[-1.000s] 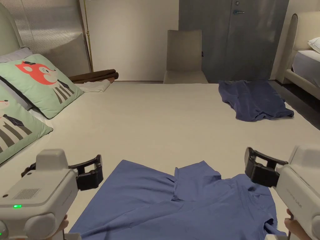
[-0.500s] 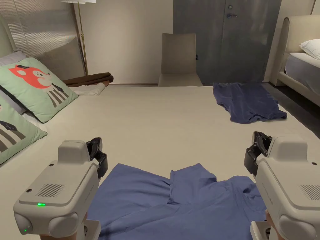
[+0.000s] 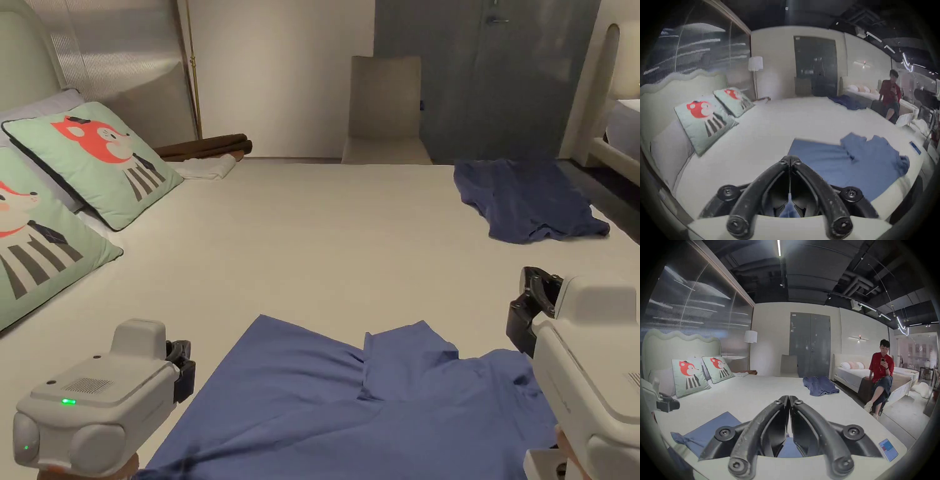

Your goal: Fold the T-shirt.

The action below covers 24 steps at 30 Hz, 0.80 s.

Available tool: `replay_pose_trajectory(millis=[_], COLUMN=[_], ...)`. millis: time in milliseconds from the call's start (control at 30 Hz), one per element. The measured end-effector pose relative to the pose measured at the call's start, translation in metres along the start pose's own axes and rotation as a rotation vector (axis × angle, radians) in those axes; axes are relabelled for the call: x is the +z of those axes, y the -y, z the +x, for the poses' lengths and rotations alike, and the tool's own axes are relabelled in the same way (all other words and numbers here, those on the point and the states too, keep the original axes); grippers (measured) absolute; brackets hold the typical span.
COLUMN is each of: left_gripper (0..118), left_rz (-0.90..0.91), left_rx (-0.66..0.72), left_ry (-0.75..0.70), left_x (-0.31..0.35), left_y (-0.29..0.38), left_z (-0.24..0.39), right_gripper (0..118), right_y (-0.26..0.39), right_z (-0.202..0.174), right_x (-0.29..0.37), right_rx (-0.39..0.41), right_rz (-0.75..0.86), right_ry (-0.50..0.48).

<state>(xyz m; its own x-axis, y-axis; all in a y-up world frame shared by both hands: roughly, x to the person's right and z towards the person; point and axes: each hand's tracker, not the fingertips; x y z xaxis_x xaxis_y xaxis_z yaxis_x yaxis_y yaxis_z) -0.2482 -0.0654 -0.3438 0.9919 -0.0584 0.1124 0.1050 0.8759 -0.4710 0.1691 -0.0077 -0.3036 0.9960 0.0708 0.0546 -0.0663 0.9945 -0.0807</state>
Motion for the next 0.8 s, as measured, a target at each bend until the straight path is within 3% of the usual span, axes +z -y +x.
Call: replay_pose_trajectory(millis=[167,233,300,333,367,567,633,667,700,767,800], left_gripper=[1,36,94,108,111,109,101,93,75,34,6], left_rz=[-0.116,-0.158,-0.199,-0.217,-0.233,-0.294,-0.324,-0.342,-0.363,-0.364,-0.333], left_rx=[0.085,0.101,0.107,0.115,0.128,0.166,0.175,0.177,0.173,0.167,0.173], left_ry=[0.005,-0.018,-0.035,-0.040,-0.047,-0.087,-0.087,-0.077,-0.069,-0.055,-0.003], left_x=[0.003,0.008,0.008,0.007,0.007,-0.010,-0.020,-0.023,-0.026,-0.029,-0.027], left_y=[0.037,0.052,0.064,0.069,0.076,0.107,0.116,0.120,0.122,0.127,0.125], left_z=[-0.035,-0.040,-0.046,-0.048,-0.048,-0.054,-0.054,-0.053,-0.051,-0.050,-0.047], right_gripper=[0,0,0,0,0,0,0,0,0,0,0], right_y=[0.007,0.011,0.013,0.015,0.016,0.025,0.028,0.029,0.030,0.032,0.033], right_z=[-0.007,-0.009,-0.012,-0.013,-0.015,-0.024,-0.024,-0.024,-0.024,-0.022,-0.020], right_x=[-0.006,-0.009,-0.012,-0.013,-0.015,-0.018,-0.019,-0.020,-0.020,-0.021,-0.022], right_rx=[0.006,0.005,0.001,-0.001,-0.002,0.021,0.021,0.023,0.025,0.027,0.027], right_rz=[-0.030,-0.043,-0.058,-0.064,-0.070,-0.107,-0.119,-0.124,-0.131,-0.143,-0.151], right_ry=[-0.024,-0.033,-0.044,-0.049,-0.054,-0.079,-0.084,-0.085,-0.086,-0.087,-0.088])
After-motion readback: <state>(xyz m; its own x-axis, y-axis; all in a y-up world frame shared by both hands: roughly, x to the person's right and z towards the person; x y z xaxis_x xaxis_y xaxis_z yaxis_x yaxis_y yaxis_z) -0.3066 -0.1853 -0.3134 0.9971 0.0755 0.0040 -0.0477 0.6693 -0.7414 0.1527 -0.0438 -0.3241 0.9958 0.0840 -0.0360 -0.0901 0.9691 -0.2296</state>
